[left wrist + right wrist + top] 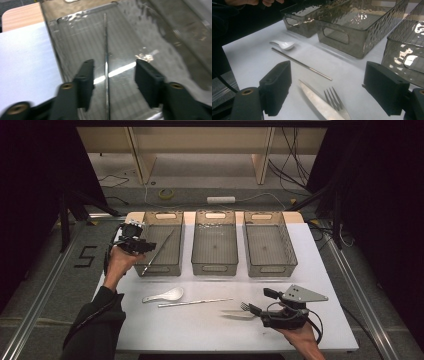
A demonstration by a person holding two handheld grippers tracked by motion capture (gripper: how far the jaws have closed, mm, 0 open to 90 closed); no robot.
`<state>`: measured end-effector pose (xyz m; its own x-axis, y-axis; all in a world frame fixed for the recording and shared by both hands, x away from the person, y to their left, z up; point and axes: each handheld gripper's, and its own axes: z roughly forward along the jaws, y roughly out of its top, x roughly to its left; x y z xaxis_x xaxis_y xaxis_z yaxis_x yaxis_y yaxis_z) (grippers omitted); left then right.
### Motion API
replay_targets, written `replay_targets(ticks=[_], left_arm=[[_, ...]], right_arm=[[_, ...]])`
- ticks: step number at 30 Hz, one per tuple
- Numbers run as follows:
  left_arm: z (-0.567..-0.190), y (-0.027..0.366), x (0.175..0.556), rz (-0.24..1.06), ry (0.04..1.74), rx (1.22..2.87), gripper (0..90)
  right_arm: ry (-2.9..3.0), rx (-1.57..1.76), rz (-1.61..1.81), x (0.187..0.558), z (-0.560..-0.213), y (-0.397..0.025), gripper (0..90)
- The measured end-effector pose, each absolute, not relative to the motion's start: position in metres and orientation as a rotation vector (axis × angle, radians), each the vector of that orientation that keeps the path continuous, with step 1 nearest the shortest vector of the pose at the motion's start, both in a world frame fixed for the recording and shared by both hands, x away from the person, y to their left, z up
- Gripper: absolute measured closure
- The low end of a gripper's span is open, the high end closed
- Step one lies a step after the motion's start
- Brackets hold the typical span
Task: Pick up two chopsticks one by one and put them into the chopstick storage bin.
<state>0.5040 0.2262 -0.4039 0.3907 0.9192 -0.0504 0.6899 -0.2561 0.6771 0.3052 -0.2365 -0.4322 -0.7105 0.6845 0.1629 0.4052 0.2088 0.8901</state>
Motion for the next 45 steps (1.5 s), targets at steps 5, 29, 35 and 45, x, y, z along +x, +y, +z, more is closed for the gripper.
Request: replay_targets(ticks=[5,29,35,45], left_arm=[[-0.391,0.216,0.492,0.411,1.288,2.066,33.6],[-0.387,0.135,0.418,0.158,0.804,2.450,23.8],[-0.401,0.121,0.409,0.113,0.754,2.511,24.1],[-0.420,0.108,0.406,0.055,0.701,2.605,38.0]], right_arm=[[2.212,1.027,1.508,0.305,-0.431,-0.238,23.3],[2.215,1.022,1.508,0.303,-0.430,-0.238,23.2],[2.220,1.022,1.507,0.303,-0.431,-0.238,23.0],[2.226,1.026,1.505,0.303,-0.431,-0.237,23.0]])
